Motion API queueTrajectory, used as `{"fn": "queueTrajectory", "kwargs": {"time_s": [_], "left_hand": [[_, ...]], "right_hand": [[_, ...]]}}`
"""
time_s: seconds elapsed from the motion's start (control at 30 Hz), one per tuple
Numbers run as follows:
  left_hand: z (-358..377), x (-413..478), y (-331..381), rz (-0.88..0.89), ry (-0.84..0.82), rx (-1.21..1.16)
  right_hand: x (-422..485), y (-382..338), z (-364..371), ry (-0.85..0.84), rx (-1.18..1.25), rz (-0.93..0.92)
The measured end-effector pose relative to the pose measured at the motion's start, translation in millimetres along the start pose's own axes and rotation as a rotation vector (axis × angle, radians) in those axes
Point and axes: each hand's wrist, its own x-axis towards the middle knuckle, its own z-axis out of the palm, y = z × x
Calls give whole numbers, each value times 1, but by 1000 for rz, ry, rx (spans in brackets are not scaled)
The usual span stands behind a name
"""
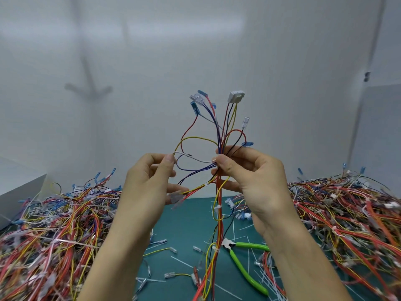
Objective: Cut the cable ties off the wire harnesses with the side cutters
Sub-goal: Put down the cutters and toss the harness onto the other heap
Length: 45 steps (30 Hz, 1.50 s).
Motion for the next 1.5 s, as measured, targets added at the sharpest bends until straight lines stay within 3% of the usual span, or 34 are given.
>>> {"fn": "queueTrajectory", "kwargs": {"time_s": [0.13, 0.33, 0.7, 0.97, 1.13, 1.4, 1.5], "left_hand": [[1, 0, -1, -83, -127, 51], [-3, -3, -1, -16, -316, -14], [-2, -6, 7, 207, -165, -68], [-1, -3, 5, 255, -17, -32], [1, -3, 3, 236, -16, -74], [4, 0, -2, 26, -79, -321], [5, 1, -6, -82, -154, -292]], "right_hand": [[1, 0, -1, 38, 27, -16], [5, 1, -7, 78, 39, -14], [5, -1, -16, 71, 35, 75], [3, -8, -14, -204, 30, 185], [0, -7, -12, -300, -50, 124], [2, -1, -9, -198, 3, 47], [2, 0, -7, -140, 56, 6]]}}
